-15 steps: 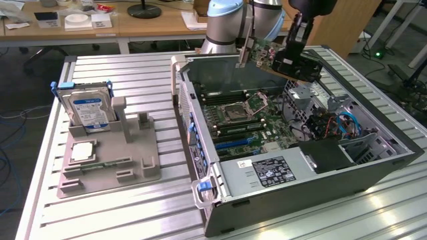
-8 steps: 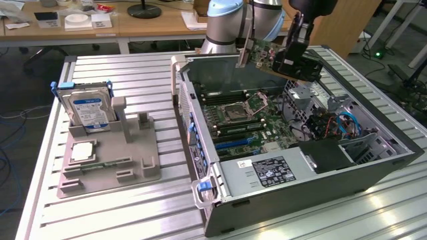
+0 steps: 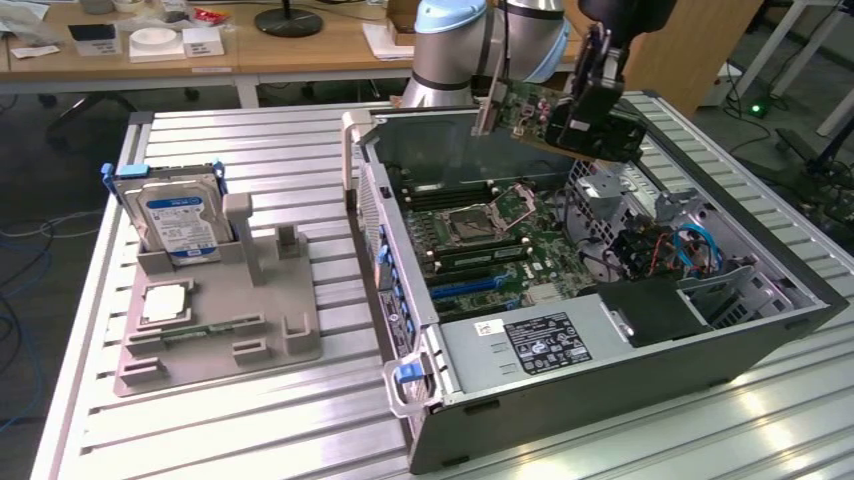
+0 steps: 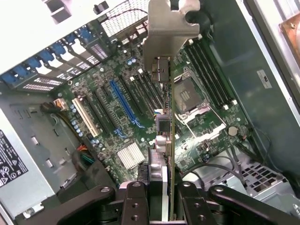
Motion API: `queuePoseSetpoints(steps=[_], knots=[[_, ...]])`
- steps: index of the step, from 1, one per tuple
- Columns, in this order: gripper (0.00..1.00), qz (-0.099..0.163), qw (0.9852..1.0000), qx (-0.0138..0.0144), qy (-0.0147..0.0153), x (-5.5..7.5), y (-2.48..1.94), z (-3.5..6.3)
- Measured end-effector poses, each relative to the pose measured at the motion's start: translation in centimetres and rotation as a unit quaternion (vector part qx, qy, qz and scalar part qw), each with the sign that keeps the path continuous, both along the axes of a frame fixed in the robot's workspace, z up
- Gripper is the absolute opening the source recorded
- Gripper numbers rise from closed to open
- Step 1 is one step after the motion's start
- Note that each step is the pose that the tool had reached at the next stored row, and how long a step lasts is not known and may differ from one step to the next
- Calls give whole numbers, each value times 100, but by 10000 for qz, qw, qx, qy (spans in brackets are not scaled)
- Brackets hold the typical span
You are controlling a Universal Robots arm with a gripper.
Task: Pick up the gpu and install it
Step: 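Insert the gpu into the slot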
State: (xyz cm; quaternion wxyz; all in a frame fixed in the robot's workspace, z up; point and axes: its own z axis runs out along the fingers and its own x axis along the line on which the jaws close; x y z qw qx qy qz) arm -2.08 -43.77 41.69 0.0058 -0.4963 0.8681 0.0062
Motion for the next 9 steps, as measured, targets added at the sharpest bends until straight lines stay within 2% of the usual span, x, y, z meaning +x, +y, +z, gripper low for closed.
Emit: queuePoseSetpoints(steps=[9], knots=[[28,426,9991,0,0,0,-10,-2]])
